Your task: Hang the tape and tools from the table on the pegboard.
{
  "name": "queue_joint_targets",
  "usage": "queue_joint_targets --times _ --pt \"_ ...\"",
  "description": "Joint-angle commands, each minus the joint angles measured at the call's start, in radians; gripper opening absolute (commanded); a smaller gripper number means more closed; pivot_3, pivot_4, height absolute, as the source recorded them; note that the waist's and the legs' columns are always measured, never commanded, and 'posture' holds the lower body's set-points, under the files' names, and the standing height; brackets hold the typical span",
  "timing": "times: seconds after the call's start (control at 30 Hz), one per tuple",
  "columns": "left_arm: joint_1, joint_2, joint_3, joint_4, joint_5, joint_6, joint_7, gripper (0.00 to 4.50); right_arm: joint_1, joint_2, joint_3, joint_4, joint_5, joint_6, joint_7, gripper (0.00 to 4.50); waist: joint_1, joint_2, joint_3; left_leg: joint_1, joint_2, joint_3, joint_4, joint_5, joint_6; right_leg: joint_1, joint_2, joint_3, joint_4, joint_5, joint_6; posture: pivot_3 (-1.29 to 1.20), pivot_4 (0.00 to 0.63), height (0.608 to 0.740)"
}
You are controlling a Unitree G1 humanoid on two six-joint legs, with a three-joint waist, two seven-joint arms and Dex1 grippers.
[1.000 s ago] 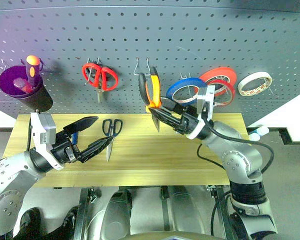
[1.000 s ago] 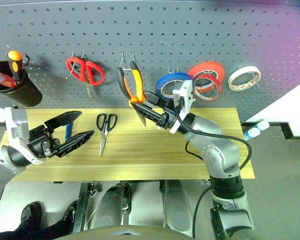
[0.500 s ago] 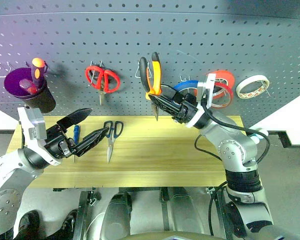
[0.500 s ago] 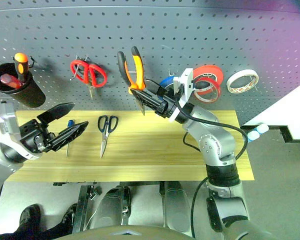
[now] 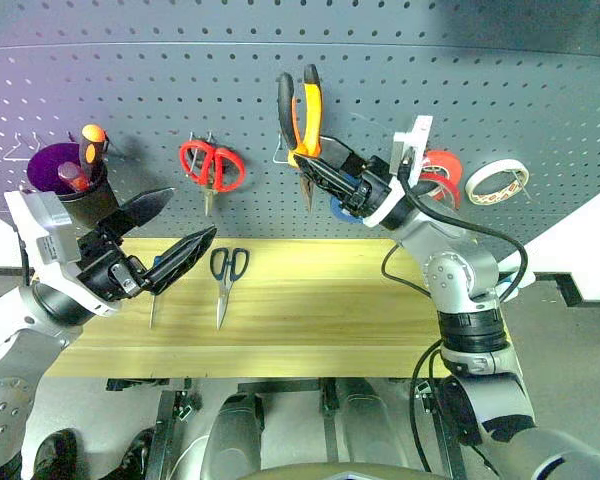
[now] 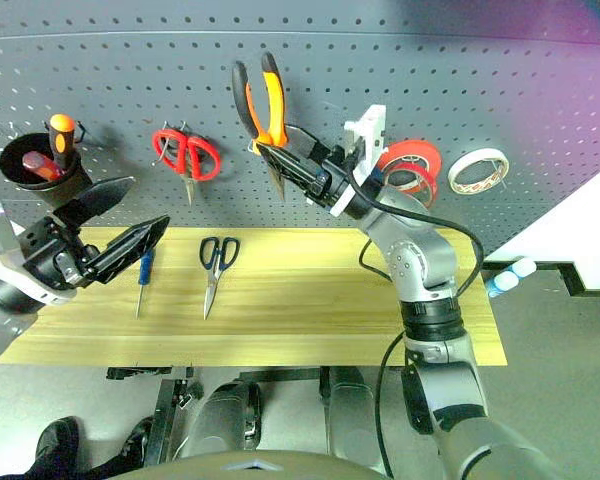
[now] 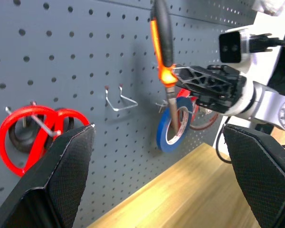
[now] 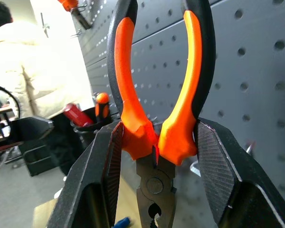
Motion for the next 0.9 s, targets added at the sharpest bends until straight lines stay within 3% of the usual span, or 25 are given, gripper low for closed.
queue_joint_targets --times 0.03,0.9 --pt "-0.007 0.004 -0.002 -0.029 -0.015 -0.009 0.011 4.50 -0.063 0.030 -0.024 0.034 -0.013 -0.067 -0.009 1.98 0.004 0.000 0.000 0.000 0.000 0.000 0.000 0.000 0.000 0.000 0.000 0.000 0.000 0.000 0.000 0.05 0.151 0.733" --pt "0.030 -0.021 -0.013 0.001 0.017 -0.053 -0.034 4.50 -0.240 0.084 -0.080 0.243 -0.065 -0.220 -0.037 1.98 0.020 0.000 -0.007 0.000 0.000 0.000 0.000 0.000 0.000 0.000 0.000 0.000 0.000 0.002 -0.002 0.05 0.144 0.733"
